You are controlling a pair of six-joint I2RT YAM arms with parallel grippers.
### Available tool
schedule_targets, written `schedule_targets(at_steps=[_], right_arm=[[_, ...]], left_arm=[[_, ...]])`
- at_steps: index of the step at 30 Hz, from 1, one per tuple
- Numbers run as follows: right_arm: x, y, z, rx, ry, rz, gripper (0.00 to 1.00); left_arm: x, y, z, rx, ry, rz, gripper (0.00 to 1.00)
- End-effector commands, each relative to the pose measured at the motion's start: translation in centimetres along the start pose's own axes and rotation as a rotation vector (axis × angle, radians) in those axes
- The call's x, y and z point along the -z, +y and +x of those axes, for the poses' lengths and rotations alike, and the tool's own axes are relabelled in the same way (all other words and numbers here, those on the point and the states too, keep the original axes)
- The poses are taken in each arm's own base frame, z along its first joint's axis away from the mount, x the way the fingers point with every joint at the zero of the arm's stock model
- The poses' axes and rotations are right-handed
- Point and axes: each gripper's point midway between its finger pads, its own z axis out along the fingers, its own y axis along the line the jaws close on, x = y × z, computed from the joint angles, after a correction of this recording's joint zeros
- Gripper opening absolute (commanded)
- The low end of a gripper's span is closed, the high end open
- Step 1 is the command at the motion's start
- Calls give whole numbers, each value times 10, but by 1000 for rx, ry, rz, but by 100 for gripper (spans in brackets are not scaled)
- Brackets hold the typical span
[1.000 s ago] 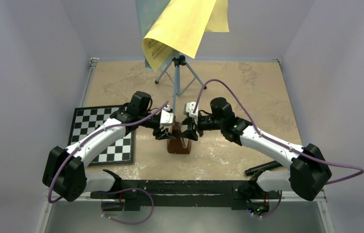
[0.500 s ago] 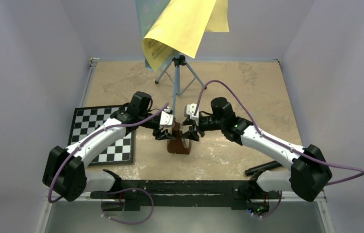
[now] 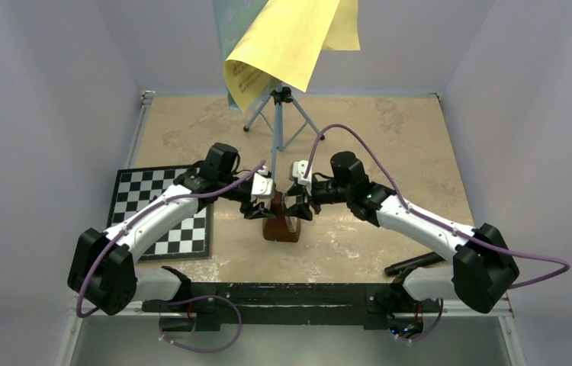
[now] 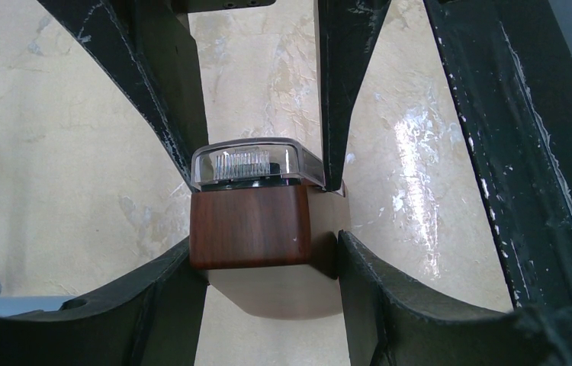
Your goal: Pack up the instrument practice props
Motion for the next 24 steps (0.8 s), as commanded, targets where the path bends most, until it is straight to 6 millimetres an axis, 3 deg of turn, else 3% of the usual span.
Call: schedule_targets(at_steps=[1,5,13,24], right_arm=[[-10,-5,33,-51,83,27,0],[-14,-5,44,-71,112,15,0],[-21,-6,39,-75,115,-25,0],[-19,-2,48,-86,151,-39,0]], left_arm=[[-7,-3,45,44,141,3,0],[-7,-3,44,51,134,4,0],[-10,-3,38,8,138,25,0],[-13,4,39,22,171,7,0]])
